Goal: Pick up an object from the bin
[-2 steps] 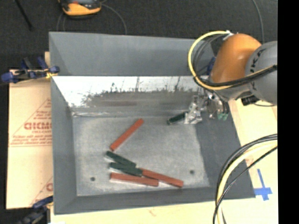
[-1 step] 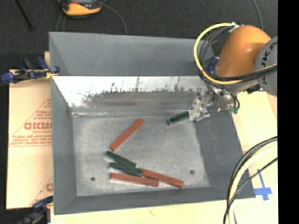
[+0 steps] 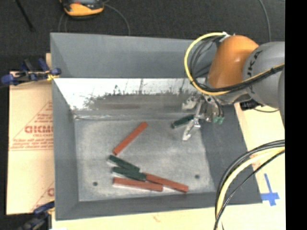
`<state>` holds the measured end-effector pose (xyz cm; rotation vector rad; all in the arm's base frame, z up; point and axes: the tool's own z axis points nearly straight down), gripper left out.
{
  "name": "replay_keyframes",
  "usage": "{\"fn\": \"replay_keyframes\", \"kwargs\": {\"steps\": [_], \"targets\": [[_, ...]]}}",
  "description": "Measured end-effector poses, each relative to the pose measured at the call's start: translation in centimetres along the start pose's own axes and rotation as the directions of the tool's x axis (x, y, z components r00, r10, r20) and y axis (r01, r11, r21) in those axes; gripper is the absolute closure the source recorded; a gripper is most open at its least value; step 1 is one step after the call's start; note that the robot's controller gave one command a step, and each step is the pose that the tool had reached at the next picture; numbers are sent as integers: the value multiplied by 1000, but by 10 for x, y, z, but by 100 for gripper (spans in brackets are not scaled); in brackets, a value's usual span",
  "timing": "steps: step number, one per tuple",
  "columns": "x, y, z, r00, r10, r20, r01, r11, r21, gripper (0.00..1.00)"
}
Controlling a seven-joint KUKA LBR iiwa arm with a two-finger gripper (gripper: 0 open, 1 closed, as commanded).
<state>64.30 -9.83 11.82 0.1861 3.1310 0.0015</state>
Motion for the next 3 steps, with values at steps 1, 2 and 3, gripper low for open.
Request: {"fn": "replay_keyframes", "kwargs": {"steps": [1, 2, 3], "targets": [[0, 12, 23, 975, 222, 0, -222, 975, 3, 100], [0, 12, 23, 975, 221, 0, -221, 975, 4, 100], [2, 13, -24, 979, 203, -7, -203, 979, 5, 100]]}}
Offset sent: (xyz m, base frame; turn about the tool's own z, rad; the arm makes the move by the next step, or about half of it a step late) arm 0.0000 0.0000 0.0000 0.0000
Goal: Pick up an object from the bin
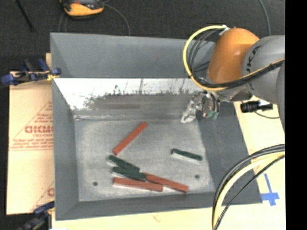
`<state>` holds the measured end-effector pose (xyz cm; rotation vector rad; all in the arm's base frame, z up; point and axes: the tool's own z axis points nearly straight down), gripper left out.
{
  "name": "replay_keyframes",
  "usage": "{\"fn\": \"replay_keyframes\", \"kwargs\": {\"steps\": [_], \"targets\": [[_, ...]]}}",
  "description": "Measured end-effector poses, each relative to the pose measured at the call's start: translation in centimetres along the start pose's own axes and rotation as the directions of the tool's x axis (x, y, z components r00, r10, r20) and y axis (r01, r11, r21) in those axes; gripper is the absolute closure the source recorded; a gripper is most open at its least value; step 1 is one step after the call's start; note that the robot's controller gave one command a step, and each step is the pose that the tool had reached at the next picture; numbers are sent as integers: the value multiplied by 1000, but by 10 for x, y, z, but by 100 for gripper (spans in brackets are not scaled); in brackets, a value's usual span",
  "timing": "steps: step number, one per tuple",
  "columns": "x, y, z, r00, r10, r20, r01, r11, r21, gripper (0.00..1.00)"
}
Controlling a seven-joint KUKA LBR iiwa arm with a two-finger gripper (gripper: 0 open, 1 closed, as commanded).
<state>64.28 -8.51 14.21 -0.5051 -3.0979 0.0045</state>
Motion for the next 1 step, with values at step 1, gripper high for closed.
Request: {"fn": "replay_keyframes", "kwargs": {"steps": [1], "targets": [[8, -3, -69, 1000, -17, 4, 17, 1000, -1, 100]]}}
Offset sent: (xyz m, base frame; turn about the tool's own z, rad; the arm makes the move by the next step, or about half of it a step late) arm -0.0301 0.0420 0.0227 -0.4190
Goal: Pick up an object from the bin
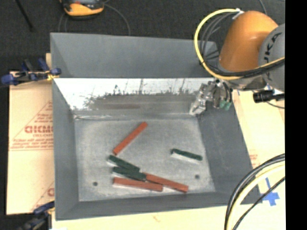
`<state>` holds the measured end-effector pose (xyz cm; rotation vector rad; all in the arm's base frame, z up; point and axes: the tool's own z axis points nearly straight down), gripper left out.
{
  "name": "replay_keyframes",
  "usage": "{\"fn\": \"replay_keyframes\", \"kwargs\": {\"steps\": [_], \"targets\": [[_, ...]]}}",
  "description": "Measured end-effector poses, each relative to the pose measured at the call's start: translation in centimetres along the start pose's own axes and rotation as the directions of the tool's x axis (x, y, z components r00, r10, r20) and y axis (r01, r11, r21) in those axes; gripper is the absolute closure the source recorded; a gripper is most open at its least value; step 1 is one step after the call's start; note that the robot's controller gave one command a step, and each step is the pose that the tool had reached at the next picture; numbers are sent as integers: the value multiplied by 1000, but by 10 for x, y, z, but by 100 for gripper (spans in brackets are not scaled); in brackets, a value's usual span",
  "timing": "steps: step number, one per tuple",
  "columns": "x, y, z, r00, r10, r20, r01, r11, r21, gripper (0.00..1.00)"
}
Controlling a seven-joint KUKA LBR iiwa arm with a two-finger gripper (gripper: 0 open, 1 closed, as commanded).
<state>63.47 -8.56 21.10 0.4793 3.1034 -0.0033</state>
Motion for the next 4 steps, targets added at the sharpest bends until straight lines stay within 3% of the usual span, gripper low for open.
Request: {"fn": "replay_keyframes", "kwargs": {"steps": [1, 2, 3, 4], "targets": [[29, 31, 40, 922, -387, 5, 387, 922, 0, 0], [33, 33, 46, 920, -391, 2, 391, 920, -2, 0], [53, 5, 88, 944, -331, 8, 331, 944, -3, 0], [49, -8, 123, 955, -295, 1, 295, 955, -3, 0]]}}
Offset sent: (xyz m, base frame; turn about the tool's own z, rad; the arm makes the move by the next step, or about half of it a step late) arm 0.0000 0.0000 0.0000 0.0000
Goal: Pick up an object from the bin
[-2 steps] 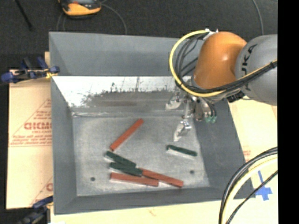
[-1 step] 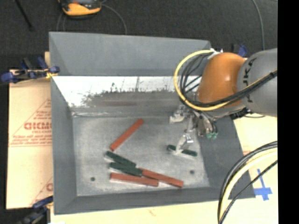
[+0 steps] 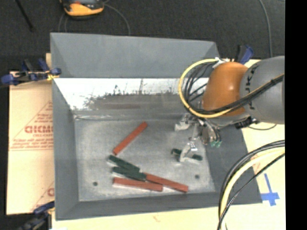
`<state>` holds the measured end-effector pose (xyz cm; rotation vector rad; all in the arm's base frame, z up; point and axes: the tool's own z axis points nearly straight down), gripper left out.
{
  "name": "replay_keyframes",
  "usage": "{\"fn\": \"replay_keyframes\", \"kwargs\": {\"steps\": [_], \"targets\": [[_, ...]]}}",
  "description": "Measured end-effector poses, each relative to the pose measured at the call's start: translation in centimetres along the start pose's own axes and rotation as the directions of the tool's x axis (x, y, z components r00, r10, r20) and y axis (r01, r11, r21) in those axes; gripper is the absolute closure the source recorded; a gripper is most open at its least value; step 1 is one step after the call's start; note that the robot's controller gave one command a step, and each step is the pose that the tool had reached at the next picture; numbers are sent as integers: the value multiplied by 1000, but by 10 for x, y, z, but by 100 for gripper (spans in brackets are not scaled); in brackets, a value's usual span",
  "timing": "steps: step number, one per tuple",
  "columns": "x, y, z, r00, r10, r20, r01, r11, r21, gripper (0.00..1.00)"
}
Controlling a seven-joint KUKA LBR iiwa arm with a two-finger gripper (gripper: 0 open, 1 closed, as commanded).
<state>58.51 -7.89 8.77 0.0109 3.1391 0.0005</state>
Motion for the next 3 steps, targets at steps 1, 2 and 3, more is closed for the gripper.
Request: {"fn": "replay_keyframes", "kwargs": {"steps": [1, 2, 3], "targets": [[38, -6, 8, 998, -61, -14, 61, 998, -2, 100], [38, -6, 8, 998, -61, -13, 61, 998, -1, 100], [37, -13, -141, 996, -88, 5, 88, 996, 3, 100]]}}
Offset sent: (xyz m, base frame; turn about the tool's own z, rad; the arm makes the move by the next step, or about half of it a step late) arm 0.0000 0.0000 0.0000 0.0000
